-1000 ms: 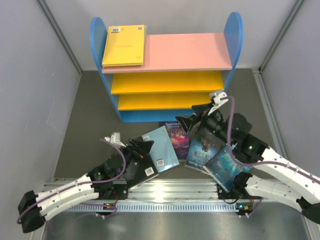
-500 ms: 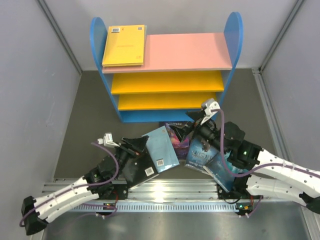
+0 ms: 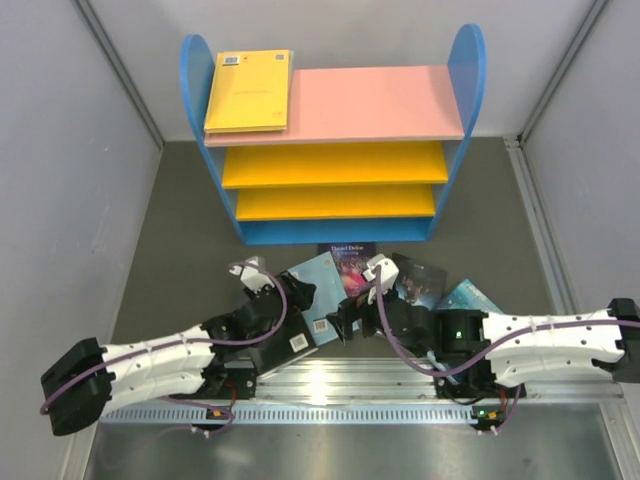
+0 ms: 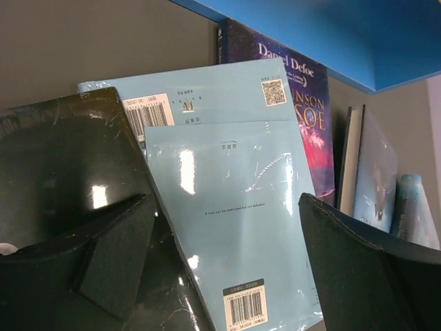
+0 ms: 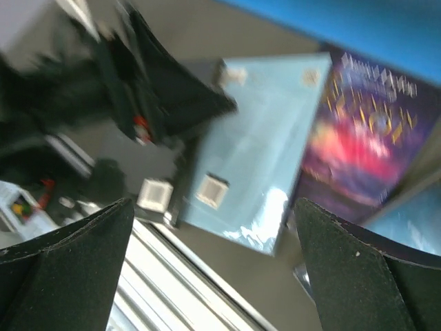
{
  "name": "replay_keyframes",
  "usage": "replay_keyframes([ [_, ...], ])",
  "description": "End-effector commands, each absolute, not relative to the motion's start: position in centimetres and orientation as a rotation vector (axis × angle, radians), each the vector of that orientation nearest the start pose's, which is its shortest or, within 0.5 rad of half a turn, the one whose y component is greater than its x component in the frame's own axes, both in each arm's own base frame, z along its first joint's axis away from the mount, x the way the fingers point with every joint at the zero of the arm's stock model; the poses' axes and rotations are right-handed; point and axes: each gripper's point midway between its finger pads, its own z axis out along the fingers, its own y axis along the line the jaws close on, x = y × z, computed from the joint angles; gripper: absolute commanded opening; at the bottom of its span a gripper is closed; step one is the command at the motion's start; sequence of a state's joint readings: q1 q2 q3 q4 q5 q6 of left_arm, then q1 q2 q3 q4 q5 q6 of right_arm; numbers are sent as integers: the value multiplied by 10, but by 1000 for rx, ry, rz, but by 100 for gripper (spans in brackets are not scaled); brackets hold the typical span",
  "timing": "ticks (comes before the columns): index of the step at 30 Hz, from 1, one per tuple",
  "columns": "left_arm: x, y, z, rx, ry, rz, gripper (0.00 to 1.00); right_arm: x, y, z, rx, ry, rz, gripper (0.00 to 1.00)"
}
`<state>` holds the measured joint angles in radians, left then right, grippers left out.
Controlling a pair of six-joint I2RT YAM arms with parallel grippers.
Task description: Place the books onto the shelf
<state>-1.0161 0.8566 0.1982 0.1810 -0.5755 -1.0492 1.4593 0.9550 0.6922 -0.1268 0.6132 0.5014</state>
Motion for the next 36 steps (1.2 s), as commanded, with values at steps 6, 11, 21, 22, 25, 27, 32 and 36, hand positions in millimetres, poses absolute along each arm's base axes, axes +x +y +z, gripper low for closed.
replay_keyframes([
  [6,198,-202,93,-374,2009,-773,89,161,281,109,-244,2238,666,100],
  [11,195,-183,108,-330,1984,-701,91,194,275,85,-143,2298,769,100],
  [21,195,-190,94,-336,1984,-740,92,187,307,72,-173,2360,923,100],
  [22,195,-190,93,-334,1986,-740,92,187,307,72,-169,2359,926,100],
  [25,195,-190,94,-333,1973,-755,92,180,313,71,-179,2379,982,100],
  [27,194,-190,95,-331,1962,-772,92,173,321,71,-171,2374,1073,98],
  [32,194,-189,96,-337,1949,-788,93,151,338,59,-159,2406,1244,78],
  [36,193,-189,96,-337,1947,-792,93,142,351,61,-150,2391,1309,33],
])
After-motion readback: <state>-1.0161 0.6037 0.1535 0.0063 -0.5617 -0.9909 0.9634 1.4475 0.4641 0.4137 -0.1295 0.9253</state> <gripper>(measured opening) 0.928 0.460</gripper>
